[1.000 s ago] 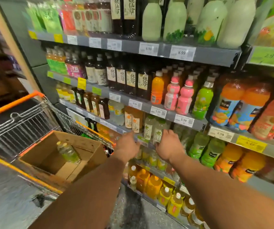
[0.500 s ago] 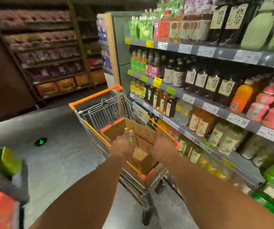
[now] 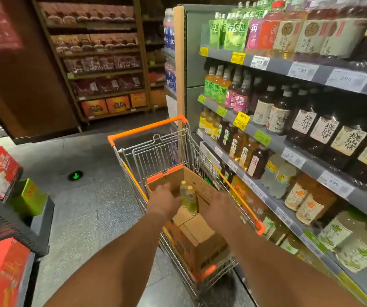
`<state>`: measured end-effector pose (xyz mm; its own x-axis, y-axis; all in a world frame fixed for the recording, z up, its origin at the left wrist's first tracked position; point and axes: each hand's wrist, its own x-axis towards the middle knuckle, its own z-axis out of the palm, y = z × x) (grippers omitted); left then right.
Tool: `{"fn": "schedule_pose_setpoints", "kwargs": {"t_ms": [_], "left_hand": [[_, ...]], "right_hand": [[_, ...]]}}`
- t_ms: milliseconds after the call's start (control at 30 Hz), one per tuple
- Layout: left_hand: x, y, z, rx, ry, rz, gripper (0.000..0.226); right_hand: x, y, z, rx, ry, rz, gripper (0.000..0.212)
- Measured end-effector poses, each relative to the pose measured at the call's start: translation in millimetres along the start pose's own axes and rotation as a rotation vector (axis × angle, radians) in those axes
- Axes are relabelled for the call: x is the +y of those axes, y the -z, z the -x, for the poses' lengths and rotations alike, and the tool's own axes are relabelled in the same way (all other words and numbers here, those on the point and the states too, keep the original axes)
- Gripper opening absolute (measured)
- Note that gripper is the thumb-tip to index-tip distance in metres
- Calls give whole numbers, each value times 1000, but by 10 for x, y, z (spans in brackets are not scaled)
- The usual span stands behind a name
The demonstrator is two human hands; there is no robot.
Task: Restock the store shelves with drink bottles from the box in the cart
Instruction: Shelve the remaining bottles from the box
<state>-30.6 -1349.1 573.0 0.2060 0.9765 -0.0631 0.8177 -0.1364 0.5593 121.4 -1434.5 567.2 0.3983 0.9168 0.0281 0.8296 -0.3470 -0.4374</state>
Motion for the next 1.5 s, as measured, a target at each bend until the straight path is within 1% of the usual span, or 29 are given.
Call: {"fn": "schedule_pose_setpoints", "kwargs": {"t_ms": [133,267,400,533,633,700,767,833,900,967,1033,1133,1267,1367,1433,1500], "left_hand": [[-22,-206,-415,-16,49,-53,44],[-153,-483,-941,-85,75,-85,54],[-420,-860,-1650,-145,100,-72,68],[-761,-1334,-2536,-236,163,-20,75],[-1007,-1757,-3138,-288,215,40,71],[-1162,-2070,-3435,-313,245,96,61],[-1304,-2395,-3658,-336,247,139,56],[-1425,-2690,-3813,-344,244,166,57],[-1477,-2941,-3921,-315,252,220,52],[-1474,-3120,-3972,-265,254,330,47],[-1469,-3243,-4001,-254,278,393,54],[-1500,-3361,-4044,-244,348,411,60],[-1501,-3432,-4120,-191,382,415,49],[-1508,-3410,-4102,-172,332,378,40],[-1538,-3356,-4043,-202,241,348,37],[-1565,-3283,-3977,-240,146,321,36]], "right_hand": [[106,-172,-414,-103,-27,7,56],[218,-455,-883,-181,-52,16,69],[377,-956,-1455,-237,-83,79,66],[429,-1673,-2079,-239,-117,123,57],[365,-2263,-2494,-204,-202,91,53],[333,-2642,-2747,-187,-321,67,57],[363,-2982,-2972,-184,-399,19,59],[445,-3268,-3148,-177,-464,-111,56],[525,-3491,-3261,-141,-516,-193,52],[556,-3677,-3326,-84,-540,-206,50],[551,-3826,-3371,-32,-569,-209,53],[564,-4015,-3430,37,-641,-212,54],[579,-4192,-3490,117,-689,-243,52],[564,-4212,-3423,144,-700,-263,52],[574,-4177,-3354,154,-665,-275,47],[590,-4095,-3302,148,-685,-344,45]]}}
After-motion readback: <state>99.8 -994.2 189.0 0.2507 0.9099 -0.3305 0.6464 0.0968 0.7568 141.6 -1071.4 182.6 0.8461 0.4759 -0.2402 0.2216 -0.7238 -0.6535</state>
